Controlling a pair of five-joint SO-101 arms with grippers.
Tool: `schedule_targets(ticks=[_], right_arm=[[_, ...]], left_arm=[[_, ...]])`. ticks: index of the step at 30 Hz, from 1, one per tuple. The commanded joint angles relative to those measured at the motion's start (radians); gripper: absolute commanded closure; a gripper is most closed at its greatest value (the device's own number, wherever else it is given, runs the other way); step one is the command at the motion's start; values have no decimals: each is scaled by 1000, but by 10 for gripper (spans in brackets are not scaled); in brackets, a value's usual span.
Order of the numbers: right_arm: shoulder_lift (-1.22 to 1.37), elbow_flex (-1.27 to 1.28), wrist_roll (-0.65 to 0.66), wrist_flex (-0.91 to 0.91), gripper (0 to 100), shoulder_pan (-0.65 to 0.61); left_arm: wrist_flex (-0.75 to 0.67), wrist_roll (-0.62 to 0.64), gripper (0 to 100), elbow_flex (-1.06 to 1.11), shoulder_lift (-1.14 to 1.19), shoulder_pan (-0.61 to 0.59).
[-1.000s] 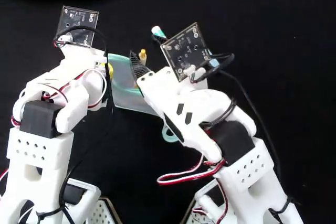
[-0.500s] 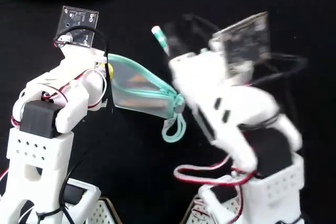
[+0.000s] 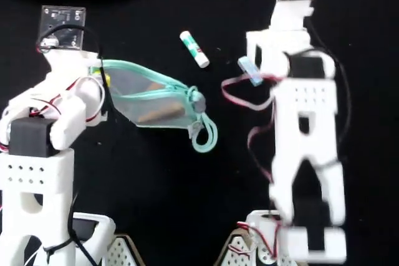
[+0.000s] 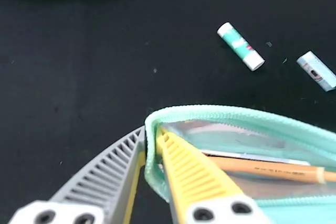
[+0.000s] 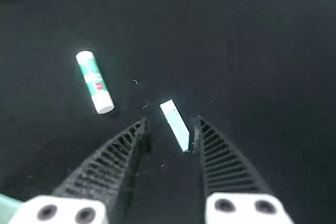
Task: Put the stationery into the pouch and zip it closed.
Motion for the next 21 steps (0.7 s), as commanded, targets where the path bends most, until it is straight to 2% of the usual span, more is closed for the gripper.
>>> schedule_targets(ticks=[1, 8, 12, 16, 21], right_arm=[[176, -170, -75, -38, 858, 0], [544, -492, -120, -37, 858, -89], [720, -641, -120, 8, 858, -98], [822, -759, -115, 109, 855, -98], [877, -857, -109, 152, 854, -115]], left_arm=[[109, -17, 970, -27, 83, -28], [157, -23, 970, -90, 83, -105], [161, -23, 970, -130, 78, -202], [207, -23, 970, -213, 41, -286], [244, -23, 970, -266, -34, -311]])
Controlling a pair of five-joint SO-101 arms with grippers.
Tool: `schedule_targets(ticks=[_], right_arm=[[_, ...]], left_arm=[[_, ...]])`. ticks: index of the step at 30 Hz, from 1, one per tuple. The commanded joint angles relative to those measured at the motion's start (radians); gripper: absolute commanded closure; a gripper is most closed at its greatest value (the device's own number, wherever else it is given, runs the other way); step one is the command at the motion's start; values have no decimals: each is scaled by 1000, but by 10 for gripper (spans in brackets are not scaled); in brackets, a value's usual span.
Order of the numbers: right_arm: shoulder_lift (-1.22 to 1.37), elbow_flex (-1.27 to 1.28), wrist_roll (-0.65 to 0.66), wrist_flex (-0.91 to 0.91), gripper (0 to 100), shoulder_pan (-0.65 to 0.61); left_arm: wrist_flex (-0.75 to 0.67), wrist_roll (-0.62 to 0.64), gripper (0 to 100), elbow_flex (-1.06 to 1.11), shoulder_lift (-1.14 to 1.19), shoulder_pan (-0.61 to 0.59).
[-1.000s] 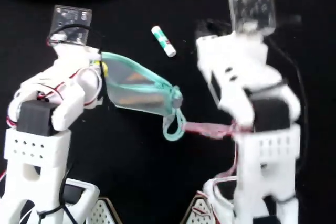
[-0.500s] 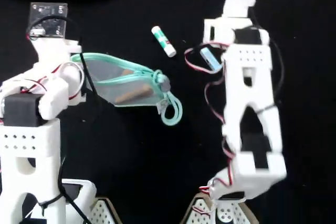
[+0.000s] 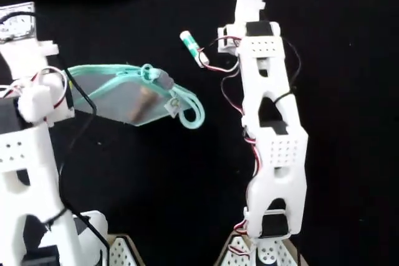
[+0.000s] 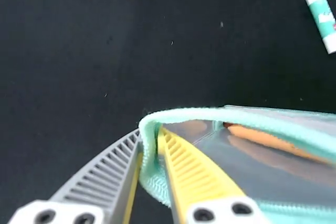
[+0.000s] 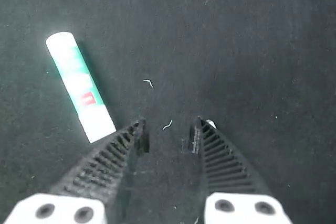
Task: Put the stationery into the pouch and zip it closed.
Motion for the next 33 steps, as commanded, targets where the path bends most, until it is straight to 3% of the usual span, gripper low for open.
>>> schedule_targets(ticks=[1, 6, 12, 19, 33], right_arm=[[1, -113, 3, 32, 854, -35], [27, -160, 3, -21, 853, -94], [114, -191, 167, -51, 785, -192], [246, -291, 195, -41, 808, -193], [515, -553, 387, 8, 821, -164]], left_arm=[[11, -20, 970, -59, -66, -19], [2, -20, 970, -19, -77, -16], [-12, -20, 970, 8, -77, -18], [-12, -20, 970, 8, -77, -18], [-11, -20, 970, 8, -77, -18]])
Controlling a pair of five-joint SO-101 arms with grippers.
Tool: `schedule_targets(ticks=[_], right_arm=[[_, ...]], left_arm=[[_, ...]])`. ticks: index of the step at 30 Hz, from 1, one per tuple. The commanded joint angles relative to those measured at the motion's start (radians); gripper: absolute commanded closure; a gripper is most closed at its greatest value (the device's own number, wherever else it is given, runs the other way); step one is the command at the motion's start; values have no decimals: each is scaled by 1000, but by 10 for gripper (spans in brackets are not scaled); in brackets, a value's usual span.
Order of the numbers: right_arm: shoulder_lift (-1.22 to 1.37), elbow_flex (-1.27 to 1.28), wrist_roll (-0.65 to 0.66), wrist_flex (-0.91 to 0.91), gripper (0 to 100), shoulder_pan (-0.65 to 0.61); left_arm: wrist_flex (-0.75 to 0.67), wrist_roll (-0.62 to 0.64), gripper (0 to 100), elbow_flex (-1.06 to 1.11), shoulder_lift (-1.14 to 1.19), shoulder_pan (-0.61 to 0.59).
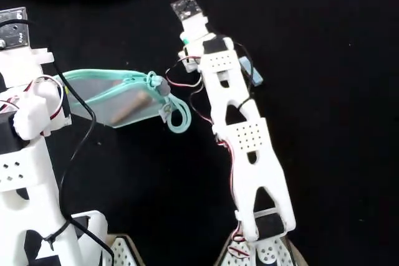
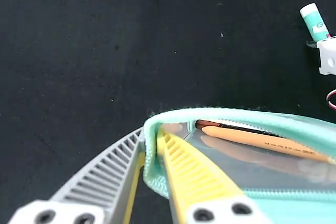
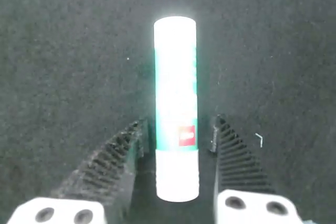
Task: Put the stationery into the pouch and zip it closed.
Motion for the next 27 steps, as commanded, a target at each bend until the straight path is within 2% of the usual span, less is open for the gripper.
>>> schedule_targets(ticks=[1, 4, 10, 16, 27], right_arm=[[16, -82, 61, 40, 850, 12], [36, -128, 103, 49, 985, 15], [33, -220, 100, 130, 986, 37], [35, -490, 98, 334, 986, 81], [-262, -487, 40, 608, 986, 195]], left_arm=[[-18, -14, 970, 1, -14, -13], [-18, -14, 970, 1, -14, -13], [-18, -14, 970, 1, -14, -15], [-20, -14, 970, 2, -14, -18], [-71, -38, 970, 65, -14, -18]])
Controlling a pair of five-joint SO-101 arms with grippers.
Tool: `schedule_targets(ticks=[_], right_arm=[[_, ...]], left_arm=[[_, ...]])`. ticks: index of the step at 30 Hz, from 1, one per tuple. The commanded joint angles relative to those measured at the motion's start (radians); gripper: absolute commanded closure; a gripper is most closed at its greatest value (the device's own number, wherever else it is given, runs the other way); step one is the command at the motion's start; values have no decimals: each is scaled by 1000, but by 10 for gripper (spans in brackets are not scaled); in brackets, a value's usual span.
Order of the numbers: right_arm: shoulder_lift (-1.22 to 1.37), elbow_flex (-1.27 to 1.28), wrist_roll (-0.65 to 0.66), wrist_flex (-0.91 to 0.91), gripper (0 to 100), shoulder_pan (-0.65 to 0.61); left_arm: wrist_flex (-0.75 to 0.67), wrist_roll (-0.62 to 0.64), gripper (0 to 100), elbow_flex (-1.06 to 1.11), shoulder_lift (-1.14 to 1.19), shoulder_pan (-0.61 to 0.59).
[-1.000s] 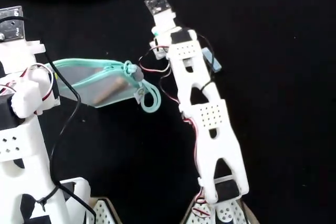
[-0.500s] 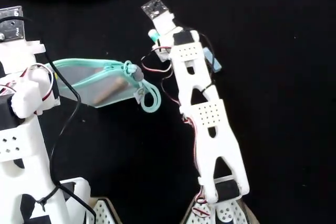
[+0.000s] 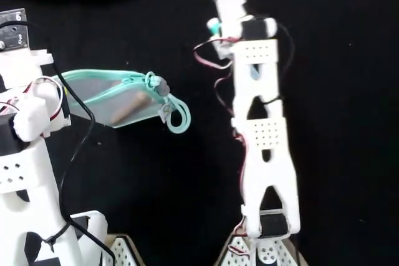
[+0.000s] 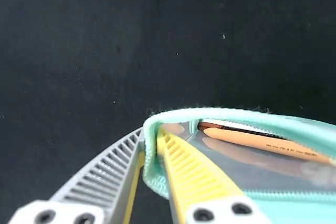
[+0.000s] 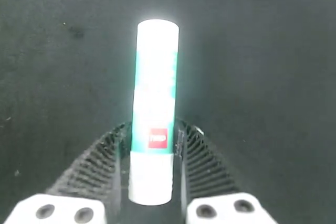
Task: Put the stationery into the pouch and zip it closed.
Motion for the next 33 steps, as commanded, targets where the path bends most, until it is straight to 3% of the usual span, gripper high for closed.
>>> schedule_targets(ticks=[1, 7, 10, 20, 26, 33], right_arm=[[-193, -53, -18, 97, 986, 25], [-415, -39, -80, 133, 986, 74], [-544, 102, -81, 137, 986, 107], [-1382, 1063, -51, 78, 986, 89], [-1816, 1742, -32, -158, 986, 95], [-2137, 2466, -6, -477, 985, 163]], left_arm=[[-43, -23, 970, 30, -2, -13], [-40, -21, 970, 35, -2, -8], [-38, -20, 970, 36, -2, -7], [-41, -18, 970, 61, -3, 2], [-44, 5, 970, 134, -11, 131], [-143, 11, 970, 266, -11, 139]])
